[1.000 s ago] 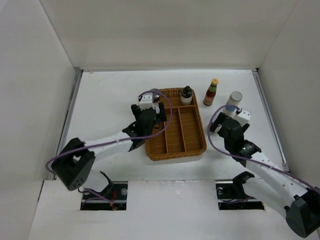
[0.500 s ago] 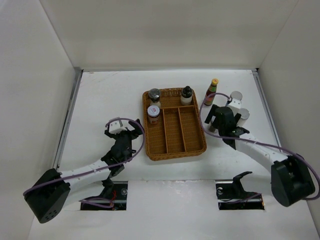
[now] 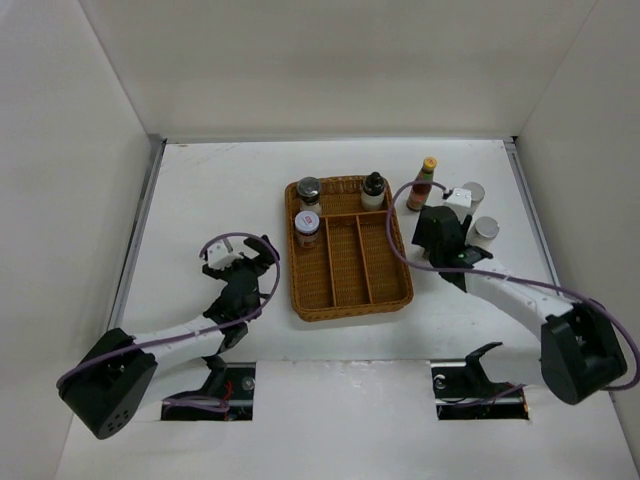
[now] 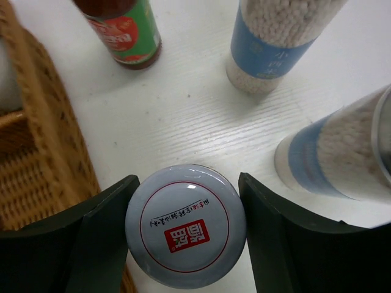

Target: Organize the condiment bottles

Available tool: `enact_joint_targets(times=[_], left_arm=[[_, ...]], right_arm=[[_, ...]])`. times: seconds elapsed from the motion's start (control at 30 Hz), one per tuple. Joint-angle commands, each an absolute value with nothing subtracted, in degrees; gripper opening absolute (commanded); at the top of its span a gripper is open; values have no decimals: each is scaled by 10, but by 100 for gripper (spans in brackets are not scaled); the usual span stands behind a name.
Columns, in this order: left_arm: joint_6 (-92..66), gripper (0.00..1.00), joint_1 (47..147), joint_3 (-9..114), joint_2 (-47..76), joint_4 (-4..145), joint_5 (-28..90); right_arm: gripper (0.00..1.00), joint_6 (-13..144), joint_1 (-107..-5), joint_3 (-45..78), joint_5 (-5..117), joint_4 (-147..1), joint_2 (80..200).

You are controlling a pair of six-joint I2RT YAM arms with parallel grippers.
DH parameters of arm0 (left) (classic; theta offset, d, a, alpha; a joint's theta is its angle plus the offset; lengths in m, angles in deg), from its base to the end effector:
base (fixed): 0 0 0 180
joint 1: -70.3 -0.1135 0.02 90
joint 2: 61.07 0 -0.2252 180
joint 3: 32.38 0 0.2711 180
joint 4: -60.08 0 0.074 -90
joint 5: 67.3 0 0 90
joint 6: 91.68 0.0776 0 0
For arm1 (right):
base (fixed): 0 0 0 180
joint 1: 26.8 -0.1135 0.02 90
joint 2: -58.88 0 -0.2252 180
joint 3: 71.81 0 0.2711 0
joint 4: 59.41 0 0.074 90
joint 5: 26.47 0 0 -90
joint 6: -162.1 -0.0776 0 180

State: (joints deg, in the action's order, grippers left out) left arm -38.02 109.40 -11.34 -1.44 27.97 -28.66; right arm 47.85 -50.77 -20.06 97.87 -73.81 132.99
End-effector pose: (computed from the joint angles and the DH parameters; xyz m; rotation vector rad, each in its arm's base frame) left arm 0.2243 -0.1041 0.1249 -0.6132 1.5289 -0.2511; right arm 0.3099 0.0899 0.1443 0.3251 2.0662 -0.1598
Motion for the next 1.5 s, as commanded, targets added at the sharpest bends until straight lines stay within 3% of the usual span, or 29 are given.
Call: enact_joint_targets(times=[0.0, 0.13, 0.4, 0.8, 1.13, 1.2, 1.37, 1.47], left_arm=[[-410, 100, 1079, -117, 3, 248, -276], [-413, 100, 1076, -122, 11, 242, -283], [-417, 100, 1062, -133, -3, 229, -269], [-413, 100, 1046, -134, -6, 230, -253], [-413, 100, 1048, -126, 12, 229, -230], [-413, 100, 1047, -127, 4, 229, -230], [-413, 100, 1049, -128, 5, 229, -230], [-413, 100, 1053, -127, 9, 229, -230]], right_arm=[[48, 532, -556, -124, 1031, -715, 1242], [48, 536, -657, -72, 993, -719, 1220], [49, 527, -843, 21, 872, -604, 1375], [49, 504, -875, 22, 866, -590, 1480], [56, 476, -907, -21, 913, -555, 1549], [61, 478, -907, -23, 915, -553, 1548], [94, 492, -906, -22, 912, -564, 1501], [100, 493, -890, -22, 910, -583, 1441]])
